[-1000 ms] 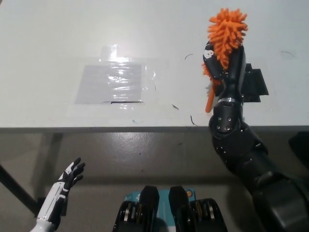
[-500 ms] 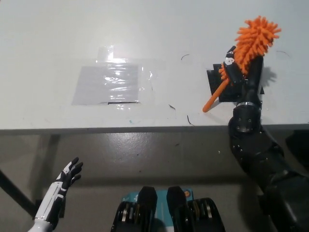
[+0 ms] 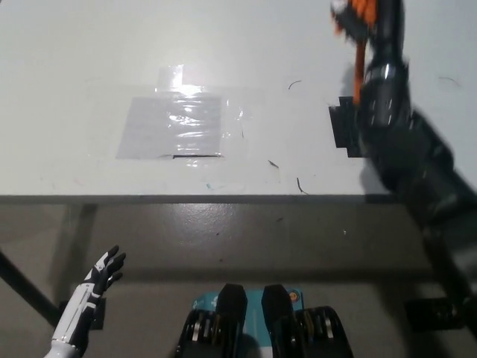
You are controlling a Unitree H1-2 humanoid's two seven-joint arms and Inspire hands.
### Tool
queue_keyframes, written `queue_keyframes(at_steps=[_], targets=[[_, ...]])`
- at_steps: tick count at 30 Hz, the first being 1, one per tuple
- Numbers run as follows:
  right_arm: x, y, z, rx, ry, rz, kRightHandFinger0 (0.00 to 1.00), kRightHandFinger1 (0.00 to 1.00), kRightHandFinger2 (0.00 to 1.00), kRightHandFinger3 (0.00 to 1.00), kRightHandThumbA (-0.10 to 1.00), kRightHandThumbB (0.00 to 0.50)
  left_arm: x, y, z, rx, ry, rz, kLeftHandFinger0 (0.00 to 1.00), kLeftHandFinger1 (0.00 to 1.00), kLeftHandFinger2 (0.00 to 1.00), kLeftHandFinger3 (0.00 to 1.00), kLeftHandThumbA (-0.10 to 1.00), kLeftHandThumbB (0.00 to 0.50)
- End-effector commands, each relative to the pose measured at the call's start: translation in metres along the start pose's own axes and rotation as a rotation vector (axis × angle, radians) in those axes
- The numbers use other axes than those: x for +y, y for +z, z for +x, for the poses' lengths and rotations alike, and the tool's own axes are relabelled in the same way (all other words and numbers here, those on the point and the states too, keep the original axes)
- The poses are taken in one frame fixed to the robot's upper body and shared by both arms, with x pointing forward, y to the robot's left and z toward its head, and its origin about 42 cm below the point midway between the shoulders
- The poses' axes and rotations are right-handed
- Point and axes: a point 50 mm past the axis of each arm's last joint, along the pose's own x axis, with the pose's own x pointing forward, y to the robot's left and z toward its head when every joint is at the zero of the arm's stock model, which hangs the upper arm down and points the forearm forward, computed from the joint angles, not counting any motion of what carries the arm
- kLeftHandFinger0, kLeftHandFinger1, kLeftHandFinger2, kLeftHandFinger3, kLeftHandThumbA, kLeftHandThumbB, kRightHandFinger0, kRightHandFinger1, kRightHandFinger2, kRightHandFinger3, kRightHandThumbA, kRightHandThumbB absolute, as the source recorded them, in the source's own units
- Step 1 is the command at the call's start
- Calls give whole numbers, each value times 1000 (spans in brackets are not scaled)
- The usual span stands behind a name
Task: The robot uses it right hand to pick up an extended orange duster kept in the middle of the desk and presses its handle against the desk to collapse it
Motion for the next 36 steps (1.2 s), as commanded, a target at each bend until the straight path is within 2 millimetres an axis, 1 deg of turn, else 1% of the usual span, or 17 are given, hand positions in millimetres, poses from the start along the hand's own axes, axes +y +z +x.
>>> queue_keyframes(at_steps=[1, 5, 8, 10, 11, 12, 13, 15, 18, 21, 24, 25, 26, 27, 28, 29, 36], targets=[[-20, 60, 53, -167, -4, -110, 0, 0, 377, 417, -100, 196, 7, 9, 2, -63, -17, 23, 1000, 1000, 1000, 1000, 1000, 314], [-24, 78, 68, -237, 37, -236, 0, 0, 348, 416, -100, 163, 7, 12, 4, -72, -13, 19, 1000, 1000, 1000, 1000, 1000, 309], [-23, 72, 68, -292, 168, -464, 0, 33, 472, 482, -100, 199, 8, 11, 2, -70, -9, 17, 1000, 1000, 1000, 1000, 1000, 307], [-21, 59, 60, -330, 239, -619, 0, 24, 434, 368, -100, 227, 10, 11, 2, -71, -11, 16, 1000, 1000, 1000, 1000, 1000, 307], [-20, 54, 58, -340, 260, -663, 156, 207, 551, 526, -100, 263, 10, 11, 1, -69, -12, 17, 1000, 1000, 1000, 1000, 1000, 316], [-19, 45, 52, -356, 298, -755, 132, 154, 378, 392, -100, 246, 10, 11, 1, -67, -12, 18, 1000, 1000, 1000, 1000, 1000, 319], [-18, 37, 48, -357, 332, -817, 16, 62, 322, 262, -100, 220, 11, 11, 1, -68, -12, 17, 1000, 1000, 1000, 1000, 1000, 319], [-14, 20, 38, -326, 421, -903, 0, 5, 397, 169, -100, 181, 11, 12, 2, -70, -14, 24, 1000, 1000, 1000, 1000, 1000, 319], [-11, -2, 24, -273, 511, -1007, 0, 15, 456, 207, -100, 180, 10, 12, 2, -71, -16, 22, 1000, 1000, 1000, 1000, 1000, 322], [-7, -24, 8, -190, 595, -1053, 0, 6, 286, 217, -100, 197, 10, 12, 1, -72, -11, 11, 1000, 1000, 1000, 1000, 1000, 336], [-8, -44, -4, -11, 684, -1032, 22, 51, 329, 240, -100, 191, 12, 13, 2, -76, -8, 14, 1000, 1000, 1000, 1000, 1000, 338], [-9, -47, -4, 63, 715, -1024, 134, 177, 437, 319, -89, 203, 13, 13, 2, -78, -8, 18, 1000, 1000, 1000, 1000, 1000, 332], [-9, -47, -3, 138, 751, -1023, 359, 422, 683, 598, 94, 231, 13, 14, 3, -80, -9, 20, 1000, 1000, 1000, 1000, 1000, 332], [-10, -46, 0, 247, 797, -1013, 903, 1000, 1000, 1000, 405, 292, 13, 14, 4, -81, -7, 19, 1000, 1000, 1000, 1000, 1000, 336], [-10, -46, 1, 294, 816, -1004, 1000, 1000, 1000, 1000, 558, 378, 13, 14, 4, -81, -6, 19, 1000, 1000, 1000, 1000, 1000, 337], [-11, -46, 2, 333, 825, -993, 1000, 1000, 1000, 1000, 619, 480, 13, 14, 4, -81, -6, 20, 1000, 1000, 1000, 1000, 1000, 336], [-17, -32, 16, 435, 865, -863, 1000, 1000, 1000, 1000, 714, 500, 13, 14, 3, -78, -5, 36, 1000, 1000, 1000, 1000, 1000, 323]])
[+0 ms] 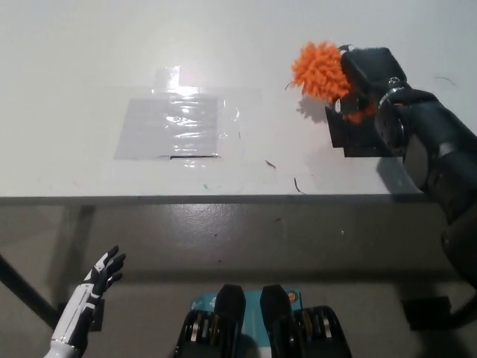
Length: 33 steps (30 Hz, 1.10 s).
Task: The robot uses it right hand to pick up an extended orange duster kept in the middle of the desk and presses its handle against the desk to collapse it
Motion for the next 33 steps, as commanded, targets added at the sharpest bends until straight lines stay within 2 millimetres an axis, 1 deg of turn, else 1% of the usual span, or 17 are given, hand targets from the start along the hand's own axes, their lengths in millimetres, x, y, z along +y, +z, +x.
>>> queue_keyframes(at_steps=[1, 4, 9, 12, 13, 14, 17, 18, 19, 20, 23, 25, 26, 27, 30, 32, 33], targets=[[-82, 3, 13, 137, 189, 194, 1000, 1000, 1000, 1000, 736, 500, 13, 14, 4, -79, -2, 41, 1000, 1000, 1000, 1000, 1000, 325], [-97, 5, 14, 104, 173, 245, 1000, 1000, 1000, 1000, 783, 500, 13, 14, 4, -78, 0, 35, 1000, 1000, 1000, 1000, 1000, 336], [-135, 15, 14, 12, 211, 535, 1000, 1000, 1000, 1000, 690, 500, 15, 15, 6, -81, -1, 42, 1000, 1000, 1000, 1000, 1000, 333], [-136, 15, 14, 9, 216, 544, 1000, 1000, 1000, 1000, 692, 500, 15, 15, 6, -81, -1, 42, 1000, 1000, 1000, 1000, 1000, 333], [-168, 25, 11, -113, 217, 731, 1000, 1000, 1000, 1000, 590, 500, 15, 14, 6, -78, 1, 43, 1000, 1000, 1000, 1000, 1000, 332], [-195, 28, 8, -203, 190, 833, 1000, 1000, 1000, 1000, 680, 500, 15, 13, 5, -75, 0, 40, 1000, 1000, 1000, 1000, 1000, 318], [-205, 29, 6, -249, 181, 839, 1000, 1000, 1000, 1000, 716, 500, 15, 14, 5, -76, -3, 41, 1000, 1000, 1000, 1000, 1000, 315], [-243, 29, -4, -414, 124, 981, 1000, 1000, 1000, 1000, 881, 491, 15, 13, 4, -72, -5, 50, 1000, 1000, 1000, 1000, 1000, 311], [-265, 28, -12, -523, 85, 1068, 1000, 1000, 1000, 1000, 936, 475, 16, 13, 3, -70, -6, 54, 1000, 1000, 1000, 1000, 1000, 309], [-283, 28, -20, -611, 28, 1128, 1000, 1000, 1000, 1000, 890, 492, 16, 12, 2, -69, -5, 52, 1000, 1000, 1000, 1000, 1000, 308], [-296, 28, -27, -674, -28, 1149, 1000, 1000, 1000, 1000, 863, 500, 16, 12, 2, -69, -5, 50, 1000, 1000, 1000, 1000, 1000, 307], [-338, 35, -100, -890, -314, 1060, 1000, 1000, 1000, 1000, 918, 500, 16, 12, 5, -72, -4, 37, 1000, 1000, 1000, 1000, 1000, 317], [-338, 36, -104, -898, -324, 1053, 1000, 1000, 1000, 1000, 923, 500, 16, 12, 5, -72, -4, 37, 1000, 1000, 1000, 1000, 1000, 319], [-335, 41, -143, -954, -457, 925, 1000, 1000, 1000, 1000, 1000, 448, 17, 13, 6, -72, -4, 38, 1000, 1000, 1000, 1000, 1000, 319], [-334, 42, -148, -959, -470, 913, 1000, 1000, 1000, 1000, 1000, 449, 18, 13, 6, -72, -4, 39, 1000, 1000, 1000, 1000, 1000, 318], [-303, 49, -203, -1001, -628, 784, 1000, 1000, 1000, 1000, 1000, 499, 15, 11, 4, -68, -5, 24, 1000, 1000, 1000, 1000, 1000, 324], [-273, 53, -244, -1044, -740, 686, 1000, 1000, 1000, 1000, 1000, 477, 15, 11, 4, -67, -6, 19, 1000, 1000, 1000, 1000, 1000, 315]])
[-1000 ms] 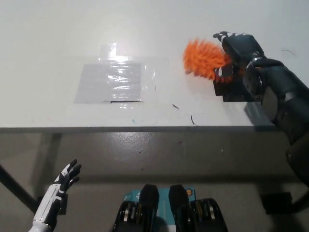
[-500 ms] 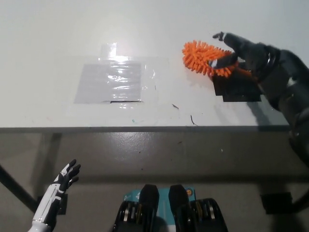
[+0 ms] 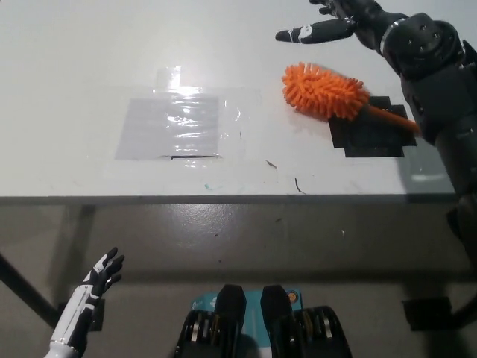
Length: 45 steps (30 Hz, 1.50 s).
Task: The robot uses it right hand to pick up an extended orange duster kept in the middle of the desk and presses its handle against the desk to collapse it
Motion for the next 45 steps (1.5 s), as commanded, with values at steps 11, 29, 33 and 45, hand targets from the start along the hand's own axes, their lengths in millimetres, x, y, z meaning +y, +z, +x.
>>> queue_keyframes(at_steps=[11, 29, 33, 45], targets=[[91, 89, -331, -1241, -517, -230, 1000, 1000, 1000, 1000, 1000, 500, 4, 16, 12, -96, -31, 1, 1000, 1000, 1000, 1000, 1000, 311], [200, 2, -367, -876, -482, 231, 1000, 1000, 1000, 1000, 1000, 409, -1, 9, 5, -70, -52, -13, 1000, 1000, 1000, 1000, 1000, 286], [205, -18, -362, -780, -505, 252, 1000, 1000, 1000, 1000, 1000, 333, -1, 9, 6, -70, -52, -16, 1000, 1000, 1000, 1000, 1000, 279], [242, -140, -307, -312, -495, 355, 1000, 1000, 1000, 1000, 1000, 251, -6, 12, 13, -83, -60, -19, 1000, 1000, 1000, 1000, 1000, 277]])
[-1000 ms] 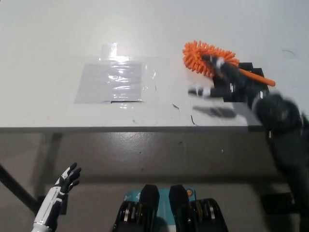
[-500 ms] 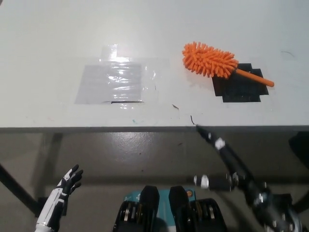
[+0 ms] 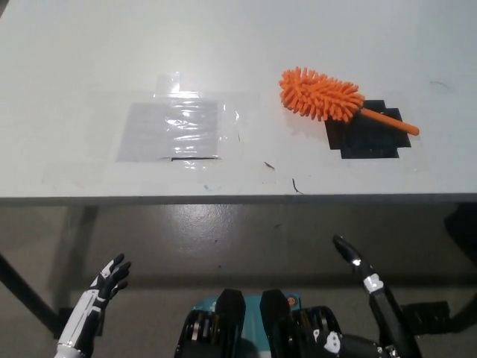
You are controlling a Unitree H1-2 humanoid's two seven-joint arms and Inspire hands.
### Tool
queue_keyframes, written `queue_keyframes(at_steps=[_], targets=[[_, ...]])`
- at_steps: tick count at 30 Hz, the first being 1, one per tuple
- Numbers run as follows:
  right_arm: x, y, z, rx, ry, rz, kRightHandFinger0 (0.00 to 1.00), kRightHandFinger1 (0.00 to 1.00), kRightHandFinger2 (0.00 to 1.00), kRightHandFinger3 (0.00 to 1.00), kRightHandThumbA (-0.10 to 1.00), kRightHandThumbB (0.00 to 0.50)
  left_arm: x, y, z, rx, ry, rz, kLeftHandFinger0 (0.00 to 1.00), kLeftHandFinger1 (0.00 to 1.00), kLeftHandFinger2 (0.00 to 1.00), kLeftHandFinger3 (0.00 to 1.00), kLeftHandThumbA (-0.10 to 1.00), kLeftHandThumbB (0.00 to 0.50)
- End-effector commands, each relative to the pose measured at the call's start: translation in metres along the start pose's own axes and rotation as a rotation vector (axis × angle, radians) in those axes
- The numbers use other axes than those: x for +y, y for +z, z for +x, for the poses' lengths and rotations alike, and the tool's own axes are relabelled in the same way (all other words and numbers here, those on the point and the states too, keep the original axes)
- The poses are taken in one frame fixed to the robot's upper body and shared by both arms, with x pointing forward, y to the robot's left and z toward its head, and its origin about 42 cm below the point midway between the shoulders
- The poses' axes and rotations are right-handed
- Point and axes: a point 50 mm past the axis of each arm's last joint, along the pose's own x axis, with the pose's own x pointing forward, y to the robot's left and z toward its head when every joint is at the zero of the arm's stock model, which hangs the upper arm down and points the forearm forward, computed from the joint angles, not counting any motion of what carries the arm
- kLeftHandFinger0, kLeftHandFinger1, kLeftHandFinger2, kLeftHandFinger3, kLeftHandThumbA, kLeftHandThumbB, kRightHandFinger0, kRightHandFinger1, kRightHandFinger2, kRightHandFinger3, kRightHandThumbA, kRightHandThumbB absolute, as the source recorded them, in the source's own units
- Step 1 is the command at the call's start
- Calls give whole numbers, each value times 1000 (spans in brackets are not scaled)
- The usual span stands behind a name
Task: The robot uses it right hand to pick up an extended orange duster kept in the middle of the desk and presses its handle against the desk to collapse it
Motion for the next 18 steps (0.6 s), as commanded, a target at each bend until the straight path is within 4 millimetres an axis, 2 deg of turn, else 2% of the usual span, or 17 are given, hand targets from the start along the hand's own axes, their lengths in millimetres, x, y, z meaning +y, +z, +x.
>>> queue_keyframes(at_steps=[1, 3, 5, 13, 15, 18], targets=[[-12, -13, 16, -128, -218, 67, 1000, 1000, 1000, 1000, 1000, 249, 3, 23, 17, -126, -38, 7, 1000, 1000, 1000, 1000, 1000, 277], [-12, -28, 19, -82, -212, 73, 1000, 1000, 1000, 1000, 1000, 232, 5, 23, 19, -127, -32, 9, 1000, 1000, 1000, 1000, 1000, 274], [-16, -36, 23, -63, -207, 45, 1000, 1000, 1000, 1000, 1000, 243, 6, 25, 21, -131, -38, 10, 1000, 1000, 1000, 1000, 1000, 265], [-27, -54, 34, -19, -161, 56, 1000, 1000, 1000, 1000, 1000, 323, 2, 28, 30, -145, -44, 14, 1000, 1000, 1000, 1000, 1000, 275], [-28, -58, 35, -6, -158, 95, 1000, 1000, 1000, 1000, 1000, 328, 2, 30, 32, -148, -52, 20, 1000, 1000, 1000, 1000, 1000, 274], [-31, -63, 35, 7, -153, 118, 1000, 1000, 1000, 1000, 1000, 300, 1, 32, 36, -154, -60, 24, 1000, 1000, 1000, 1000, 1000, 275]])
